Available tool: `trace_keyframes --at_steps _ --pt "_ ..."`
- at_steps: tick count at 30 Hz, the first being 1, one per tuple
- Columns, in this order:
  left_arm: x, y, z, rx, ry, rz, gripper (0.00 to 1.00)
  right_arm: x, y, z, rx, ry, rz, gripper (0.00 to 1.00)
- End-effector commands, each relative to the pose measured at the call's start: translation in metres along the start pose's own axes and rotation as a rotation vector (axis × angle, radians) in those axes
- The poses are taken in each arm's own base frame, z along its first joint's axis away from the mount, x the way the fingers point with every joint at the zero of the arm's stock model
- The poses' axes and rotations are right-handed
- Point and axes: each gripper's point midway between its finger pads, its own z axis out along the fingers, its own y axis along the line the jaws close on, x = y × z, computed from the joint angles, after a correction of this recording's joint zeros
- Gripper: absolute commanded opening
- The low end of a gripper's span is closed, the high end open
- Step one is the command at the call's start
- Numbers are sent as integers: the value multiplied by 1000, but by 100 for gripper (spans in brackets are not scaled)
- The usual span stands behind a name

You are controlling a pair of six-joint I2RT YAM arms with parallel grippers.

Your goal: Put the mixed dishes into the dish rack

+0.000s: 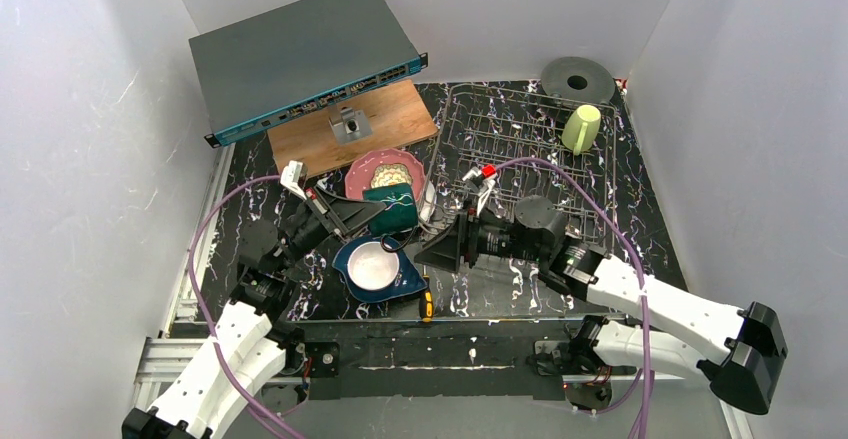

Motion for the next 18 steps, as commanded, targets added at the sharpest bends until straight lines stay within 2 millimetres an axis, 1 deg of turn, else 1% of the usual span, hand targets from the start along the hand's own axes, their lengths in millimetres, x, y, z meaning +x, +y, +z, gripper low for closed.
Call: trace_keyframes --at_steps 1,6,9,14,18 --pt "-8 -55 -12 239 -60 -9 0 -28 40 7 -158 -70 -25 67" --pt "-3 -63 -14 267 -35 58 0 -40 50 19 -178 -70 71 66" --pt "-2 -63 -18 270 -44 70 0 -45 48 26 -154 -76 131 65" --pt "1 -62 -20 266 -40 80 0 -48 44 33 -113 -78 170 63" --pt "1 -60 -22 263 -46 76 0 -52 46 40 -105 -74 193 59"
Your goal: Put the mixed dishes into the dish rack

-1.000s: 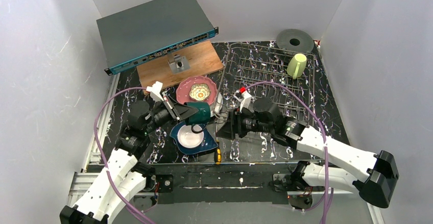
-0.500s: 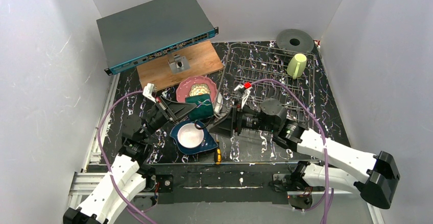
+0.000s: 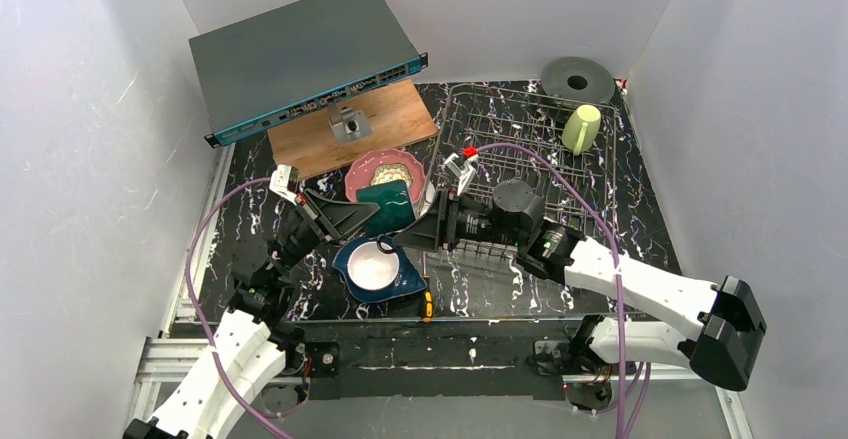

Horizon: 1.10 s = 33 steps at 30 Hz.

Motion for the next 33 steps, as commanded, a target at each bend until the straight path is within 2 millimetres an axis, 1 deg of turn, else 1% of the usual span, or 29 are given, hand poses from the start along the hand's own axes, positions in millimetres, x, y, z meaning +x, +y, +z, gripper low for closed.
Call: trace_keyframes --at_steps 1,6,10,18,22,25,27,30,33 --pt "-1 -28 -4 100 -15 71 0 -22 31 10 -59 -53 10 57" --pt "-1 -27 -5 104 -18 67 0 -20 27 21 -17 -54 53 50" --pt "0 -25 -6 100 -19 67 0 -24 23 28 1 -71 107 46" --pt "1 -20 -9 90 -22 62 0 -32 27 36 -8 -96 157 46" --pt "2 -18 -9 88 -21 62 0 -36 25 35 8 -122 179 46" --pt "2 -18 -10 93 -22 54 0 -38 22 35 20 -132 183 44" --pt "3 -19 -10 86 -15 59 0 -39 21 35 27 -141 181 41" --pt "4 -18 -10 82 -9 57 0 -40 20 32 35 -156 169 29" --pt "5 -15 -11 77 -6 41 0 -44 20 29 40 -180 157 20"
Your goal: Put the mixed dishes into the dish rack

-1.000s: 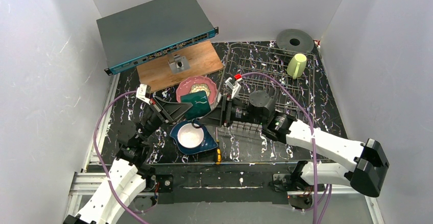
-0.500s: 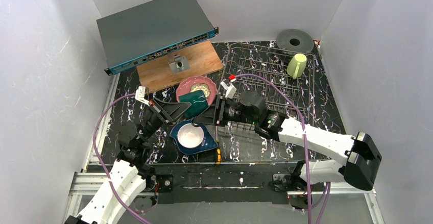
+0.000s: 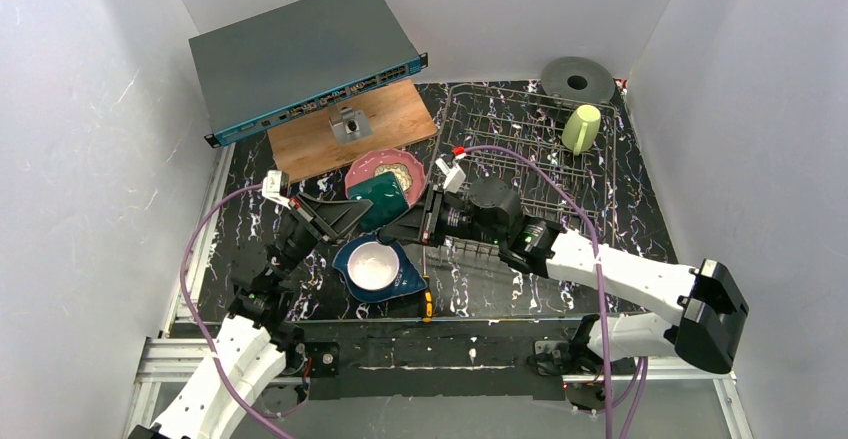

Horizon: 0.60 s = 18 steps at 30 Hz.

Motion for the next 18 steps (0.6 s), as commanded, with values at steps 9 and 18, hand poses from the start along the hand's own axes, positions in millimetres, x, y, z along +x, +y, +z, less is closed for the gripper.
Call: trace_keyframes --at_steps 9,18 --pt "25 -1 -16 -47 114 -6 24 -39 42 -22 -79 -195 -119 1" --pt "33 17 -33 -218 146 41 66 -54 18 -52 53 -312 -179 1"
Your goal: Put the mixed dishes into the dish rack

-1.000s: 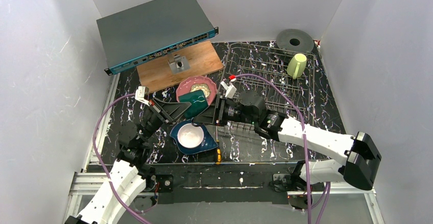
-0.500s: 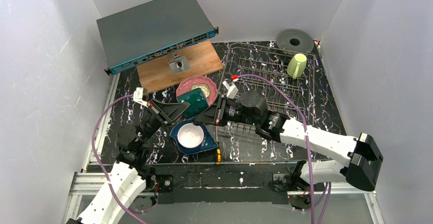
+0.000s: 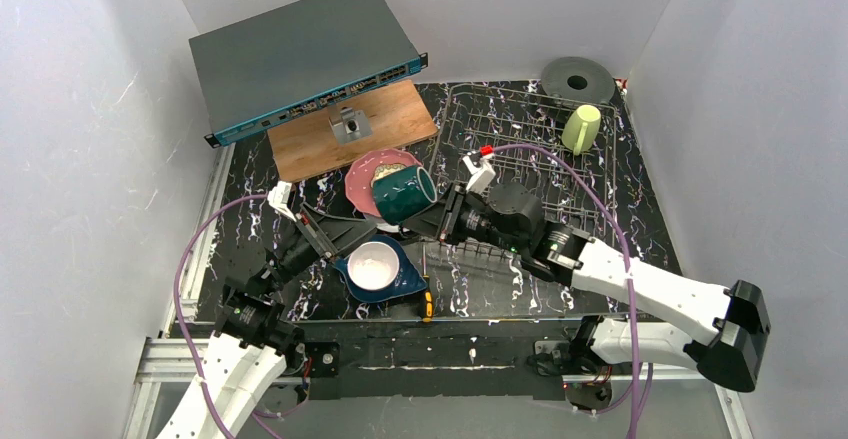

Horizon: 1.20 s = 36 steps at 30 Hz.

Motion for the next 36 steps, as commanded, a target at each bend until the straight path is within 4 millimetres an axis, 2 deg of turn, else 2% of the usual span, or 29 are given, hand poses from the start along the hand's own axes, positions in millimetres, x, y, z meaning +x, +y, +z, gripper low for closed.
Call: trace_keyframes --at_steps 1,5,9,15,18,20,24,28,36 --pt "10 0 -10 -62 51 45 69 -42 17 -24 -23 -194 -75 1" --pt "11 0 -11 -74 58 40 75 -51 -5 -39 76 -234 -114 1" --pt "13 3 -14 -117 73 47 80 -69 -35 -57 188 -281 -162 1" --pt "14 1 -16 -128 79 29 92 -122 -92 -85 408 -369 -241 1" --pt "15 0 -17 -139 82 31 94 -153 -118 -101 569 -430 -315 1" --pt "16 2 -20 -158 83 34 94 -171 -128 -107 650 -446 -353 1" --pt "17 3 -26 -179 79 56 95 -207 -142 -113 795 -491 -446 1" --pt "18 3 -29 -191 85 70 95 -241 -160 -107 922 -519 -549 1" --pt "20 11 -39 -274 100 107 95 -286 -227 -90 1116 -434 -592 1"
